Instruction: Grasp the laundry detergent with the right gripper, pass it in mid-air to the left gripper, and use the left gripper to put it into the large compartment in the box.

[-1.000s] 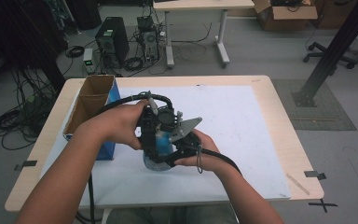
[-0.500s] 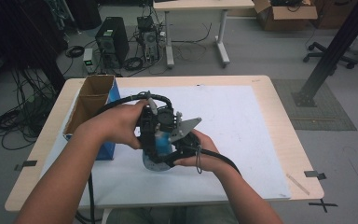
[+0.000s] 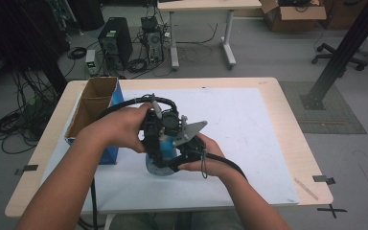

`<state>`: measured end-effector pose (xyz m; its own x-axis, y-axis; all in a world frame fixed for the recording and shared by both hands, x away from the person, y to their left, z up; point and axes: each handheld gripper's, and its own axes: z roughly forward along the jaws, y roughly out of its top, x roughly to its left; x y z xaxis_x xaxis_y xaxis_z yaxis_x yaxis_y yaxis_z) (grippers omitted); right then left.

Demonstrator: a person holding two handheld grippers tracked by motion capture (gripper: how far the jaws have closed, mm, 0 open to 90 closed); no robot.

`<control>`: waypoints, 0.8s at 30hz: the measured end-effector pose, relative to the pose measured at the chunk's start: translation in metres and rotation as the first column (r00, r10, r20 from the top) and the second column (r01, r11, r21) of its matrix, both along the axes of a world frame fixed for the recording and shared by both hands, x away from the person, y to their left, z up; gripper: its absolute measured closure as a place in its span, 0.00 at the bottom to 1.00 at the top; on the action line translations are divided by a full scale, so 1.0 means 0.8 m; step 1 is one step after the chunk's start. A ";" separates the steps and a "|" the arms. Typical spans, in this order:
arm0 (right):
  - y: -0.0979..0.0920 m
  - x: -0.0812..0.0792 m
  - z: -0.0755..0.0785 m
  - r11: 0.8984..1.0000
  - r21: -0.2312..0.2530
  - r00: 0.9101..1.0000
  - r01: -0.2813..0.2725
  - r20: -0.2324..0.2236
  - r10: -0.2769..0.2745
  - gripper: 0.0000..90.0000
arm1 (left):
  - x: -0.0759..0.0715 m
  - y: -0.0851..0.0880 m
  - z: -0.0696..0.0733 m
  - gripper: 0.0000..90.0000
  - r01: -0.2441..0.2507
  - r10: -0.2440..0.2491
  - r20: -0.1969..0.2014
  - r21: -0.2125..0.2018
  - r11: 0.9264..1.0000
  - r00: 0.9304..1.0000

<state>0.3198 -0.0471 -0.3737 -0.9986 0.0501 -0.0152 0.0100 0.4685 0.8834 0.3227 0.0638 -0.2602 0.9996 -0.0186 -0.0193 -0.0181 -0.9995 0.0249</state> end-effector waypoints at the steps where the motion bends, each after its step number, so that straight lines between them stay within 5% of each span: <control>1: 0.000 -0.001 0.000 1.000 -0.001 1.000 -0.001 0.002 0.001 0.50 | 0.000 0.000 0.000 0.41 -0.001 0.001 0.002 0.000 1.000 1.000; 24: -0.006 -0.003 0.005 0.999 0.031 0.999 0.025 0.027 -0.026 0.49 | -0.006 -0.003 0.011 0.45 0.019 -0.019 0.058 0.003 1.000 0.998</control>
